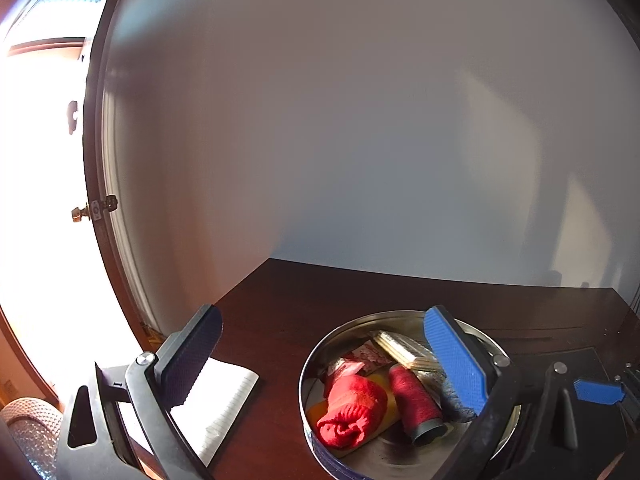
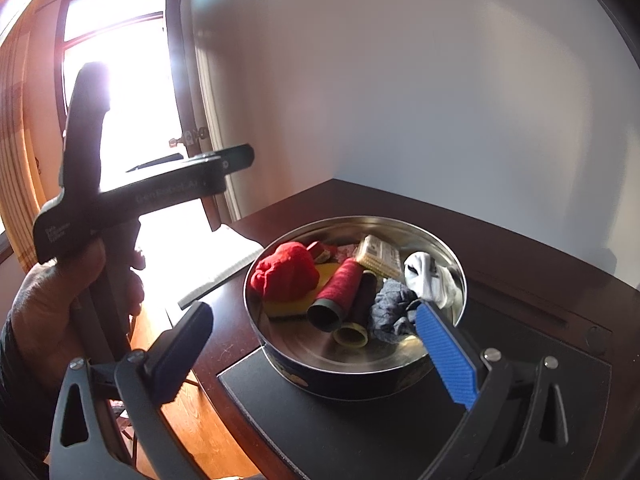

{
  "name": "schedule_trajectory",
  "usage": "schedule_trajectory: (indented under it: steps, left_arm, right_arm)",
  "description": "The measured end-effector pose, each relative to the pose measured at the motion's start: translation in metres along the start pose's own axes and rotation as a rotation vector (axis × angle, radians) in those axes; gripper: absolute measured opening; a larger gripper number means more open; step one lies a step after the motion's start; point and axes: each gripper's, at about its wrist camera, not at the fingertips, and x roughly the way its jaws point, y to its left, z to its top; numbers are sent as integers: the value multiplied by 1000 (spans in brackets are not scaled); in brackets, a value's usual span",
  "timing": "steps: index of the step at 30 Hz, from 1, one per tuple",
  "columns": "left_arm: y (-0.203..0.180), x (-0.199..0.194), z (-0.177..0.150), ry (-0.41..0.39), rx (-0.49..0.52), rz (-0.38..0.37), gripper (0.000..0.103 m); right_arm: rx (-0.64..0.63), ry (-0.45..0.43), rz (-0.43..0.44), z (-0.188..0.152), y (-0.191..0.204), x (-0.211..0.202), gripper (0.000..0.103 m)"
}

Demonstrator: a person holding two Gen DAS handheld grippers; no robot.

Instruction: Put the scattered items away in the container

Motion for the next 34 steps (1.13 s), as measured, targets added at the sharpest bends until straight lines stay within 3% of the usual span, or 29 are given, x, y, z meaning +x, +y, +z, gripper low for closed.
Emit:
schedule_trajectory:
  steps: [8, 15, 20, 27, 34]
  left_arm:
    - [-2, -1, 3, -10, -9, -30, 102]
    - [6, -6, 4, -10, -68, -9, 102]
    - [0, -10, 7, -29, -51, 14, 102]
    - [-6, -14, 6, -41, -52, -76, 102]
    - [-11, -16, 6, -46, -23, -85, 102]
  right_arm:
    - [-6, -10, 2, -1, 2, -2, 103]
    - [1, -9, -1, -1, 1, -1, 103]
    - [1, -4, -1, -2, 1, 0, 103]
    - [3, -4, 3, -4, 3, 0, 103]
    - [10, -1, 7, -7, 2, 1, 103]
